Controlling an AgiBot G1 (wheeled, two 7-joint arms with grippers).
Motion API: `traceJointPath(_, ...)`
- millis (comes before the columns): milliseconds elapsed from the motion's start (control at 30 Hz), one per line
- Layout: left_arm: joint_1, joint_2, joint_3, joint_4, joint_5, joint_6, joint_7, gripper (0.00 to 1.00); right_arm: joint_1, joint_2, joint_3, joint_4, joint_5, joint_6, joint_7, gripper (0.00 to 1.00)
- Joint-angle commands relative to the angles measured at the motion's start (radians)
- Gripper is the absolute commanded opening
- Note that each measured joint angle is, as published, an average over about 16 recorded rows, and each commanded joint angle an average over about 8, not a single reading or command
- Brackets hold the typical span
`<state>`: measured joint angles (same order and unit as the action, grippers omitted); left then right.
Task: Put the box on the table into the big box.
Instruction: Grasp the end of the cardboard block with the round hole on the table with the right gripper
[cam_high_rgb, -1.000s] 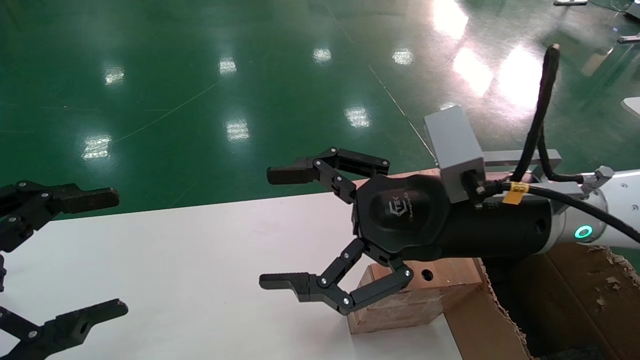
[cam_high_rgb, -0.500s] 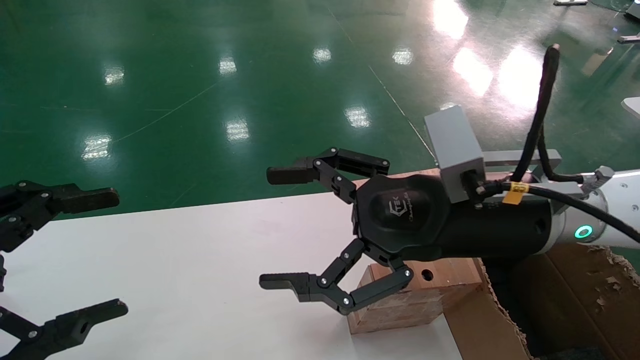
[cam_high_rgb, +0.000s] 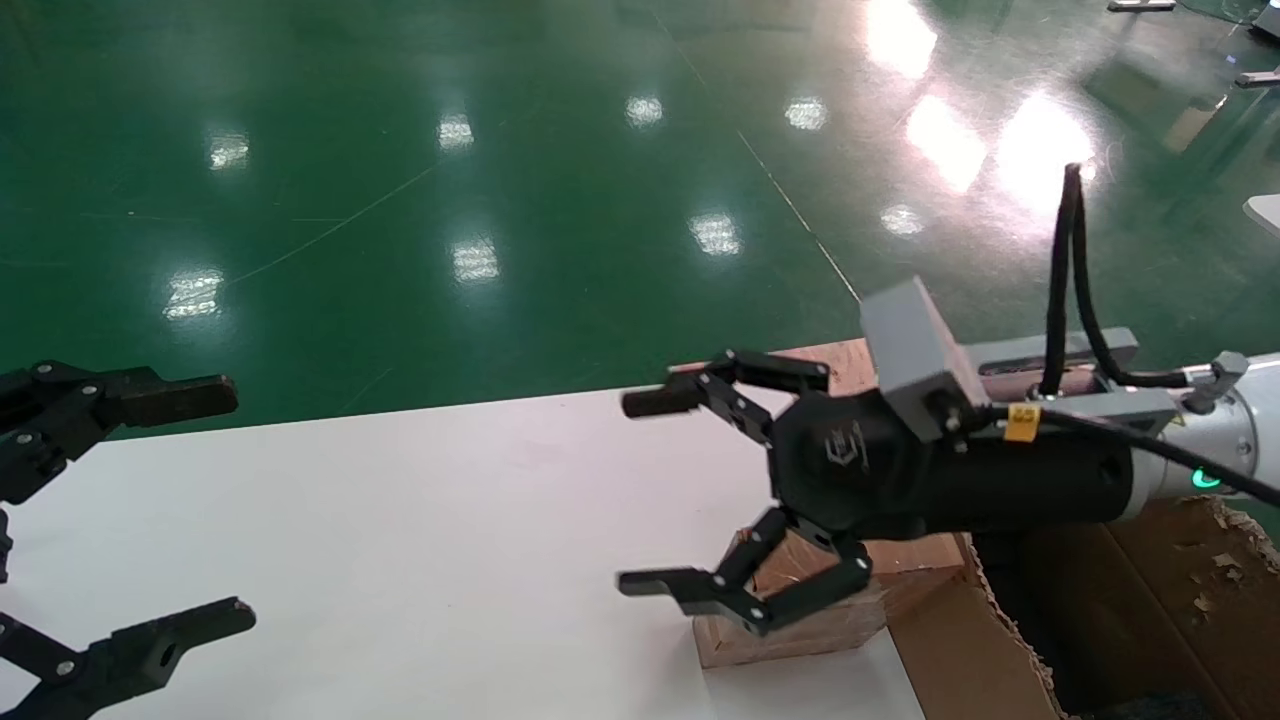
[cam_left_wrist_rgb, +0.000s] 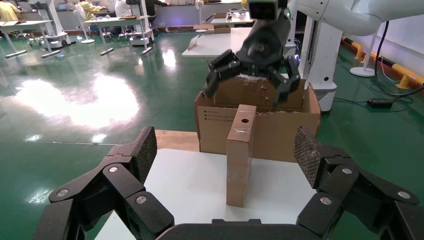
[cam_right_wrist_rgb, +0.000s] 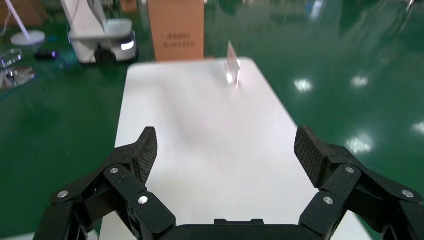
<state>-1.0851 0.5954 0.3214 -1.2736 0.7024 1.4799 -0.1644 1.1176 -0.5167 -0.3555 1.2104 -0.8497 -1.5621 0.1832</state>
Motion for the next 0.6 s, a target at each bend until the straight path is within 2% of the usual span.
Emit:
traceJointPath(33,0.0,0.0,0.0,0.0,0.0,0.0,0.0,1.0,0.007,0.014,-0.011,-0.02,-0.022,-0.018,-0.007,1.0)
traceJointPath(300,0.0,0.0,0.0,0.0,0.0,0.0,0.0,1.0,0.049,0.067,-0.125,-0.111,-0.043,-0.031,-0.076,1.0)
traceJointPath(600,0.0,0.0,0.001,0.0,0.0,0.0,0.0,1.0,0.101,0.088,-0.254,-0.257,-0.051,-0.028,-0.165,1.0)
